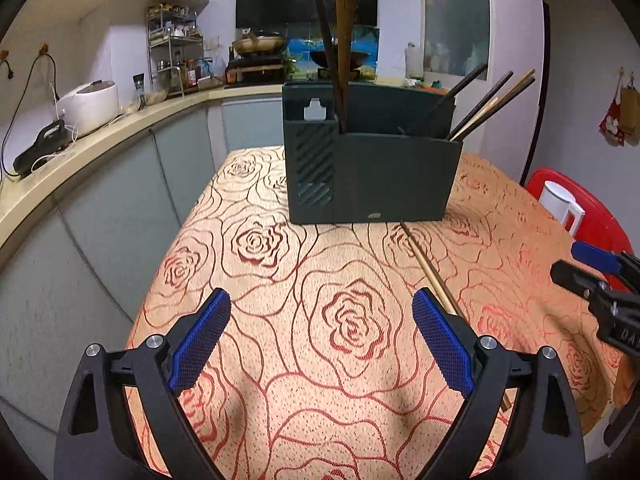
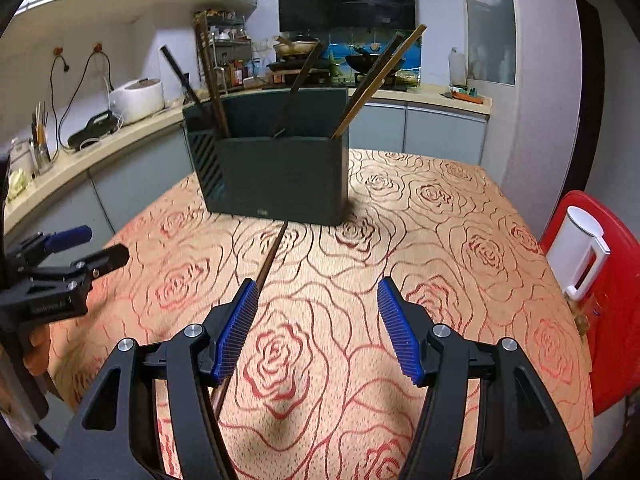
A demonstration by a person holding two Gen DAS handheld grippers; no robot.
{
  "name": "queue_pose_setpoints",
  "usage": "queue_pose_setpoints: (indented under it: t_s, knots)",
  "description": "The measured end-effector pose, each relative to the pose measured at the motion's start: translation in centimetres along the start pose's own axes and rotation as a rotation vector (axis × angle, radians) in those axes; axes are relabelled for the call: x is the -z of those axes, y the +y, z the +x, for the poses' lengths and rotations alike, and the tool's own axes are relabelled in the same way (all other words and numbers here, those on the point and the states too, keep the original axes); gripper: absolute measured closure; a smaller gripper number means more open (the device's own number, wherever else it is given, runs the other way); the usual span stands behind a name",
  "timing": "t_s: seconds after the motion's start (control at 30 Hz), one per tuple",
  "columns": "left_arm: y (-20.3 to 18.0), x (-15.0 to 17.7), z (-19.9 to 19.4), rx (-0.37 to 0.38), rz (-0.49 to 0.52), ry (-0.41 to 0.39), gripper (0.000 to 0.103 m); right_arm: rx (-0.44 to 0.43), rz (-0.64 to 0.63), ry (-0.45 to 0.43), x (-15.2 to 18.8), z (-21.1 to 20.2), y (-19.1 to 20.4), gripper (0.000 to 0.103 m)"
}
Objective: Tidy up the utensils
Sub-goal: 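Withdraw both open tools and move them toward the last two chopsticks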
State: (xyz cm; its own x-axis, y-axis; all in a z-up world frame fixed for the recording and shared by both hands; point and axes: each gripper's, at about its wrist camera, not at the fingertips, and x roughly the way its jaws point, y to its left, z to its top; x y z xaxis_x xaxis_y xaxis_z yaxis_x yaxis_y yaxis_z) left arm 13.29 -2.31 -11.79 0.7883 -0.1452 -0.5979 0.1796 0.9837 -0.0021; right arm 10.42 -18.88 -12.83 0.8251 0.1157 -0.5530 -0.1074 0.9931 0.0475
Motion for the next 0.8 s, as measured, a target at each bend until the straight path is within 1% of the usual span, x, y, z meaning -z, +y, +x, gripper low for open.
queue_pose_setpoints:
  t_s: [0.3,0.5,0.8]
  knots:
    - [-0.1,1.2,1.1,-0.009,-0.023,0.061,0.014,-0.06,-0.048,0.062,3.4,0.4,2.2,0.043]
    - [0.3,1.8,1.7,-0.012,-0.048,0.091,0.014,-0.103,-0.084,0.083,4.6,0.3,3.7,0.043]
    - [0.6,2.7,2.1,-0.011,-0.065,0.121,0.014,-0.11,-0.128,0.135,6.0,1.0,4.8,0.043]
